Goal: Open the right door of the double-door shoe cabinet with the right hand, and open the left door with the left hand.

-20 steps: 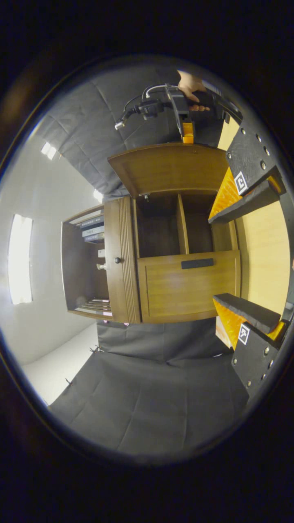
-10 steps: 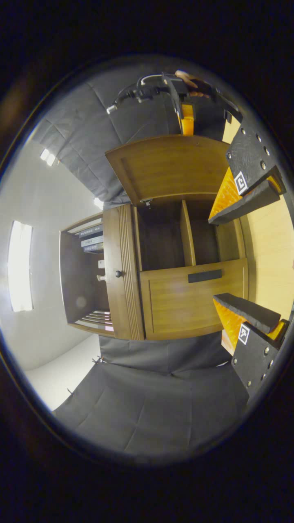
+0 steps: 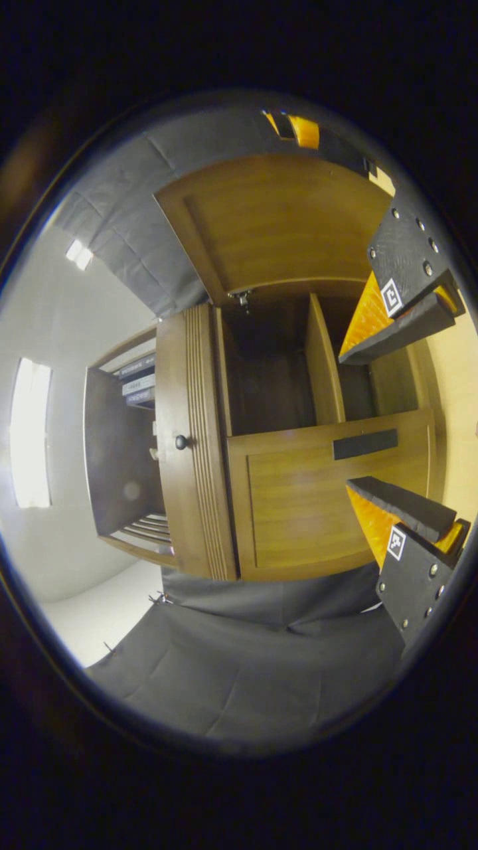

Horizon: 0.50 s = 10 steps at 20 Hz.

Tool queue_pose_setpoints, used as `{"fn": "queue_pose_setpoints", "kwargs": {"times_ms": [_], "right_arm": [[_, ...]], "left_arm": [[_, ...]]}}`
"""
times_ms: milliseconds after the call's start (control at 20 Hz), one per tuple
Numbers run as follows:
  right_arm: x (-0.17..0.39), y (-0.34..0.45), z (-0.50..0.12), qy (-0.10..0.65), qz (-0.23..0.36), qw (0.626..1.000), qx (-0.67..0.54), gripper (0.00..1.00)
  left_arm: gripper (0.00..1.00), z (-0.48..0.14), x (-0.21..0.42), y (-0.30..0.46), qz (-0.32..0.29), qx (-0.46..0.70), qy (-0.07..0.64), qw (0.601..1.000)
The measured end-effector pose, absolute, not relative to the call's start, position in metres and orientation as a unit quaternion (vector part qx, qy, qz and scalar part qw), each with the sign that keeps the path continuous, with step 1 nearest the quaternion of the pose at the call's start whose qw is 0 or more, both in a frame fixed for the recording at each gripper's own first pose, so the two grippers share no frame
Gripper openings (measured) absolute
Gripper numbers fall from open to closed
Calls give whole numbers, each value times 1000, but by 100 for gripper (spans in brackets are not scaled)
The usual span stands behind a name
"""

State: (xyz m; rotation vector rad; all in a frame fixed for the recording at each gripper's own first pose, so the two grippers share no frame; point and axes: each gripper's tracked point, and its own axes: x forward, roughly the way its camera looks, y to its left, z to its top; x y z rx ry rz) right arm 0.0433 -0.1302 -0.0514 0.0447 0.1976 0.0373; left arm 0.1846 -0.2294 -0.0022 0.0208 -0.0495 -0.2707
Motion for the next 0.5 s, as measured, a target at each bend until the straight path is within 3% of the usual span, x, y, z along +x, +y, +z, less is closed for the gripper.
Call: {"fn": "queue_pose_setpoints", "kwargs": {"times_ms": [300, 500], "right_arm": [[30, -137, -52, 96, -31, 995, 7, 93], [30, -143, -58, 108, -61, 992, 4, 97]], "left_arm": [[100, -35, 256, -228, -128, 5, -9, 992], [100, -63, 292, -225, -129, 6, 9, 992]]}}
